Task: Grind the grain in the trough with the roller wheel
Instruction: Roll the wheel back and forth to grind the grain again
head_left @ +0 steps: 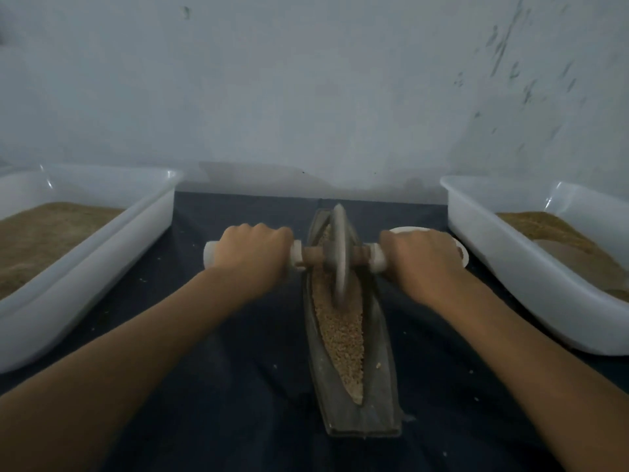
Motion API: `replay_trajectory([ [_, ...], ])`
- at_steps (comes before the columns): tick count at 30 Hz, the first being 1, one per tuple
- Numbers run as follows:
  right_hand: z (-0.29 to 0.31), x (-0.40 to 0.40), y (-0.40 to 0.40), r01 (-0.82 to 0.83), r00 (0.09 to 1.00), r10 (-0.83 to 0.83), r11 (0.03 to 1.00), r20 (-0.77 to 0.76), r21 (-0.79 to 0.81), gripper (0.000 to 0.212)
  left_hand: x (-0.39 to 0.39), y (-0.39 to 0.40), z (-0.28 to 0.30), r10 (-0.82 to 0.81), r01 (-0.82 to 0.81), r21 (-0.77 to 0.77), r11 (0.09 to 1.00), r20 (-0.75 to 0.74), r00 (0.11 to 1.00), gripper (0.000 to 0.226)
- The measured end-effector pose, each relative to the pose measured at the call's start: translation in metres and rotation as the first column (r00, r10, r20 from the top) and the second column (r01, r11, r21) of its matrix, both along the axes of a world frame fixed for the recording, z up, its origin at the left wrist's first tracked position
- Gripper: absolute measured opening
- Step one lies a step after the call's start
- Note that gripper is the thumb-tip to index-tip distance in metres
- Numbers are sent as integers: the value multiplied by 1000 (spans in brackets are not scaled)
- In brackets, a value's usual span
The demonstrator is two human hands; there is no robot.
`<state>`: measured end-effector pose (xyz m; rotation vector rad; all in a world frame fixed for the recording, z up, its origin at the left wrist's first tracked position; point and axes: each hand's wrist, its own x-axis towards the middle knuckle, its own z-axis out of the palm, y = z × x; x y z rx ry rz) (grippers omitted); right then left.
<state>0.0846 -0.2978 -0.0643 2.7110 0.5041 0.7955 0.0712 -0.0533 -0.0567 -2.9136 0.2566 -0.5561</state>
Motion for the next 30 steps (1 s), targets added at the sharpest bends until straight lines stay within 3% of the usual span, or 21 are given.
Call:
replay_trajectory([
  [4, 11, -76, -16, -196, 980, 195, 981, 43, 9, 50, -71, 13, -1, -98, 96, 80, 992, 26, 995, 42],
  [7, 16, -105, -21, -148, 974, 143, 989, -176, -15, 46, -100, 16, 10, -193, 176, 181, 968, 79, 978, 65],
  [10, 13, -93, -16, -30, 965, 11, 997, -262, -68, 39, -85, 10, 0, -131, 125, 159, 979, 30, 991, 49],
  [13, 5, -52, -8, 8, 985, -12, 1000, -173, -26, 33, -38, 0, -2, -55, 50, 85, 995, 59, 997, 32],
  [18, 9, 24, 8, 84, 996, -84, 996, -39, 16, 22, 41, -5, 1, 19, -19, 0, 1000, 95, 995, 24],
  [21, 13, 30, 11, 77, 996, -75, 996, -44, 34, 21, 40, -8, 0, 33, -33, 0, 999, 99, 995, 26],
  [24, 13, -3, 3, 20, 988, -12, 998, -151, 52, 21, -3, -5, -1, 10, -10, 0, 1000, 72, 997, 33],
  [26, 12, -41, -5, -63, 993, 60, 998, -102, -24, 30, -43, 2, -6, -56, 56, 9, 998, 81, 995, 47],
  [28, 18, -76, -11, -176, 984, 175, 984, -17, -8, 46, -81, 8, -5, -249, 251, 0, 968, 143, 958, 60],
  [30, 21, -93, -14, -221, 974, 221, 975, -48, 7, 52, -98, 15, -3, -336, 344, -36, 938, 131, 933, 62],
])
